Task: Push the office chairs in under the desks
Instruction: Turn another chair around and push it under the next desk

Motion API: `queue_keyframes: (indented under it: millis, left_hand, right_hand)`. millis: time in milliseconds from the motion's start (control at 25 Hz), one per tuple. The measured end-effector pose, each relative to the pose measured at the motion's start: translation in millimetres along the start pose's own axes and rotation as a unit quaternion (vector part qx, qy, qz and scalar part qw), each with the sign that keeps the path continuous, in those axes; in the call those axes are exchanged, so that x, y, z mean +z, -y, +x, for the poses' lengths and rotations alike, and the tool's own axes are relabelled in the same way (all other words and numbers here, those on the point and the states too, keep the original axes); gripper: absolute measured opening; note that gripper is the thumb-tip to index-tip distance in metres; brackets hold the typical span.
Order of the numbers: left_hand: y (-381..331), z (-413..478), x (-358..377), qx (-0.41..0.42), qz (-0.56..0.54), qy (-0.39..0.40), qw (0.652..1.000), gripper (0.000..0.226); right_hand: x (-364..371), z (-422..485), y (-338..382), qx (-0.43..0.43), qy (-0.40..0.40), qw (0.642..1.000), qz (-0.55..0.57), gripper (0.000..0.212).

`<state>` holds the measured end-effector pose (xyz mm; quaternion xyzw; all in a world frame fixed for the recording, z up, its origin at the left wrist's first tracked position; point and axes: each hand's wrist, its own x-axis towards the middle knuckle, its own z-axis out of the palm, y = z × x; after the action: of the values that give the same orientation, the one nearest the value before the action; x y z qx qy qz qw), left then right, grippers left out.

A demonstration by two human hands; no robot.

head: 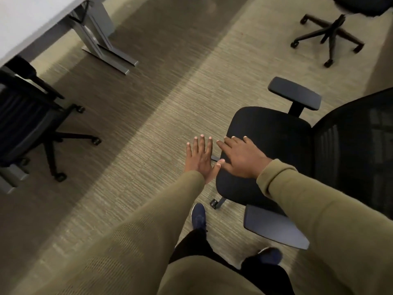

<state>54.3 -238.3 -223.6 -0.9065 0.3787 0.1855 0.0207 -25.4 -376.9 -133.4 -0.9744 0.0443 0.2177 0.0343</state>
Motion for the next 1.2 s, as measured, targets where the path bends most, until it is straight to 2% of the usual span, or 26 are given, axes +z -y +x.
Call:
queue_keyframes:
  millis: [200,400,560,760,960,1200]
  left_hand:
    - [-71.5,-12.7,8.4,-0.083,-0.043,-0.032,0.995,0.099]
    - [-160.0,-38.8,14.8,-0.184,-0.104,-0.093,0.973,0.099]
    - [-219.0,-71.4,7.9,-0.245,-0.128,-0.089,0.957,0.104]
    - [-268.3,-93.8,-4.7,-0.26,-0.138,-0.116,0.949,0.101]
    - [-305.3,-106.5,-2.8,-0.243,-0.15,-0.125,0.95,0.097]
    - [-362.0,-120.1,-9.8,-0.274,-0.167,-0.122,0.939,0.097]
  right_hand:
    - [-25.6,-32.3,-55.1,-0.127,0.072,0.981,-0.125,0.061]
    - [-58.0,-86.0,-108.0,-0.244,0.037,0.942,-0.227,0.06]
    - [-72.7,-136.9,-132.9,-0.298,0.034,0.917,-0.264,0.061]
    - [-85.7,-182.5,-151.5,-0.329,0.015,0.899,-0.289,0.064]
    - [-90.0,-216.5,-179.8,-0.335,0.005,0.898,-0.285,0.066]
    - [-79.7,-251.9,-234.8,-0.385,0.024,0.879,-0.281,0.07]
